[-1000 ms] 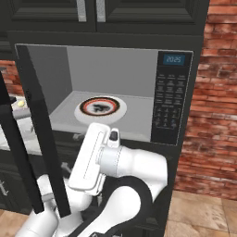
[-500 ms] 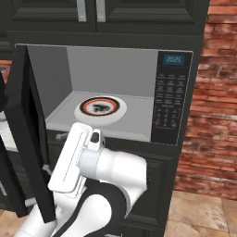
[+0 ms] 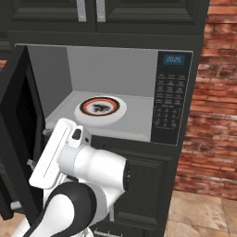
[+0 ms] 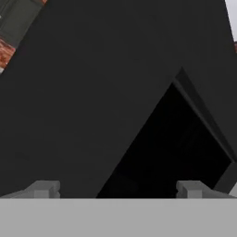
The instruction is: Pick the marshmallow from the counter and place it in the microwave. Then turn on the microwave.
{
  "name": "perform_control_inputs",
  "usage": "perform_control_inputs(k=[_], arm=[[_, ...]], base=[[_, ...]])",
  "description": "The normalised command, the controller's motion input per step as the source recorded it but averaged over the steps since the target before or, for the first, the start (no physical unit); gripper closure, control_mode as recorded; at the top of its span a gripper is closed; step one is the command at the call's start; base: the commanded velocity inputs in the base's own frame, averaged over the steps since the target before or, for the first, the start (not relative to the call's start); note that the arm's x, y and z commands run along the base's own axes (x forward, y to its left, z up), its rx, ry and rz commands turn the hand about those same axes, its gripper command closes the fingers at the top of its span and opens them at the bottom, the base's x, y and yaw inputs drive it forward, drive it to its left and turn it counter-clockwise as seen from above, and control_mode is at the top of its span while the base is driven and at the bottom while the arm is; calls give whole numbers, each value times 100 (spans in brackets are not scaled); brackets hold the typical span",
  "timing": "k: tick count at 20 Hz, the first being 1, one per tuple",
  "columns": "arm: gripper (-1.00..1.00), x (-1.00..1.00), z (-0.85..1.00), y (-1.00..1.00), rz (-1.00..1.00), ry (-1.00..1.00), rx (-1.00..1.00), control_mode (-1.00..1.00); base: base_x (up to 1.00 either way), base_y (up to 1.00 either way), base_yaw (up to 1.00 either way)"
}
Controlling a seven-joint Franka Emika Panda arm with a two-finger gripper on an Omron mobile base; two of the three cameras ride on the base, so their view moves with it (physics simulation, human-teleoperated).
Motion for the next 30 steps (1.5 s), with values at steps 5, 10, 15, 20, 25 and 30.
perform_control_inputs(k=[5,10,15,20,25,30], arm=[[-100,-14,0,49,-17,-7,0,-100],[-100,-21,0,51,-17,-9,-1,-100],[-100,-24,0,55,-15,-8,-1,-100],[-100,-21,0,57,-15,-8,-2,-100],[-100,-13,0,63,-15,-6,-3,-100],[-100,-10,-1,60,-15,-5,-2,-100]], base=[[0,0,0],[0,0,0],[0,0,0],[0,0,0],[0,0,0],[0,0,0]])
